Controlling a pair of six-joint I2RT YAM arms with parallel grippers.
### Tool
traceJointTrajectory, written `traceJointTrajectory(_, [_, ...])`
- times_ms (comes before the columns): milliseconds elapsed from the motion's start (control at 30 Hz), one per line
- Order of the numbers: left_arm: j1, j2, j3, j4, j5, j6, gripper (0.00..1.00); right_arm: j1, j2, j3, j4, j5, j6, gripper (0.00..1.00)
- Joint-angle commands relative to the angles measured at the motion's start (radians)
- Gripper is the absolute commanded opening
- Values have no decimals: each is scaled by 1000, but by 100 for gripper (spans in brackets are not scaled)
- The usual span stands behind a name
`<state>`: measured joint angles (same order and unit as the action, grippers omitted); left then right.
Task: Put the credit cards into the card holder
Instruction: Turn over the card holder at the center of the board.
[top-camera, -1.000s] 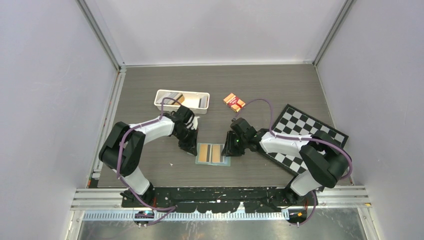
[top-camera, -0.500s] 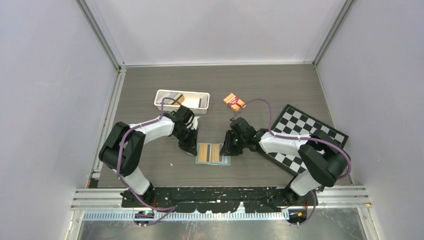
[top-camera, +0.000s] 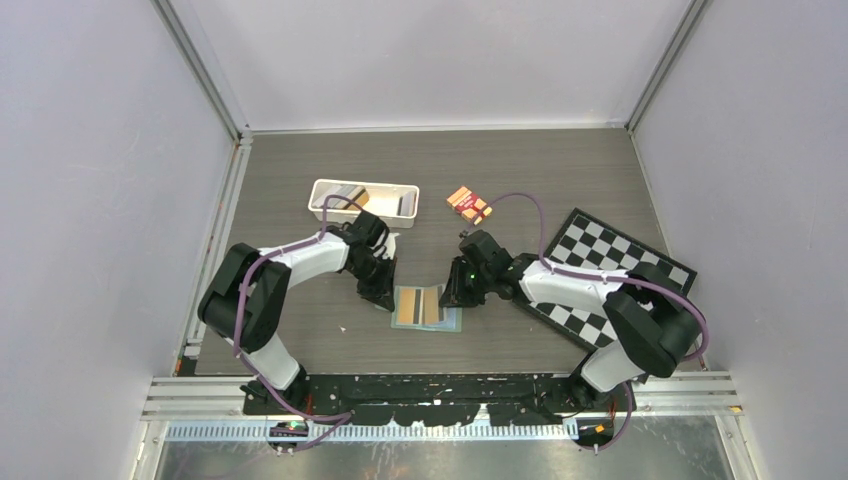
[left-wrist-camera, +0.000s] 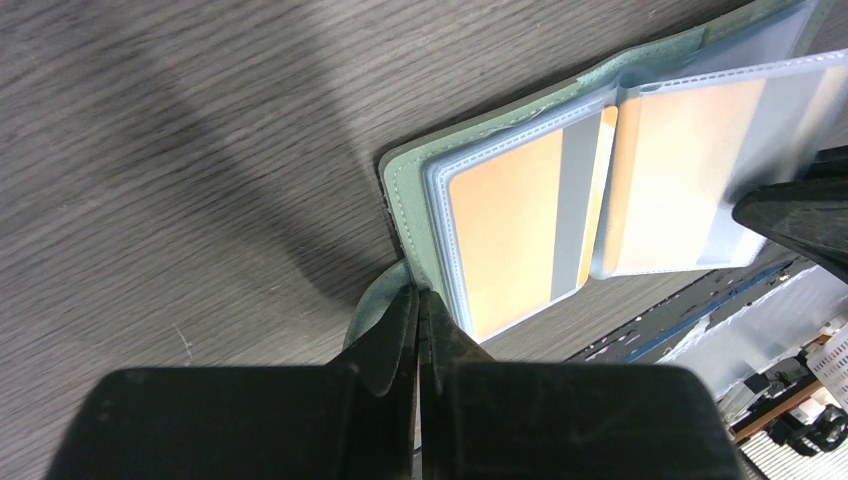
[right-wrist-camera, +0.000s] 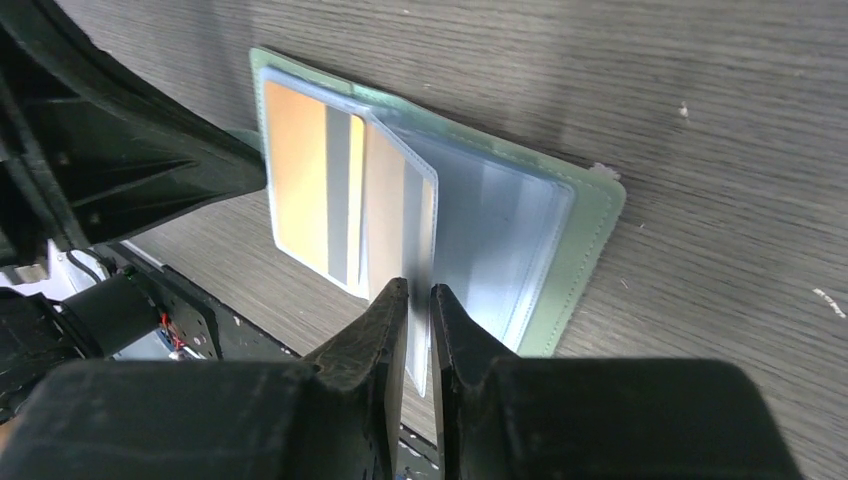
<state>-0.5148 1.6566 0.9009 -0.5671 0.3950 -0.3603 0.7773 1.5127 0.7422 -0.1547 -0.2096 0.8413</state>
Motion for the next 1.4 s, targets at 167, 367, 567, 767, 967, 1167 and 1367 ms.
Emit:
traceJointTrajectory(167, [-5,24,18,25,19,0,0,8,-37,53,14,-10,-25,19])
traceJointTrajectory(367, [-5,23,16,26,19,0,0,16,6,63,135,-83,-4,23])
traceJointTrajectory(567, [-5,21,15,29,16,-2,0,47,103,108,196,-103,-4,28])
traceJointTrajectory(767, [-5,3,7,31,-20,-10,0,76,137,135,235,-122,-4,36])
traceJointTrajectory(967, [-4,-22,-3,43,-33,-16,0,82,61,138,167,-75,-40,46])
traceJointTrajectory(1167, [-4,-16,-5,44,-21,-15,0,77,-45,116,-29,102,-72,53])
traceJointTrajectory(1367, [-4,-15,-8,49,-13,-16,0,49,-54,42,-64,138,-44,54])
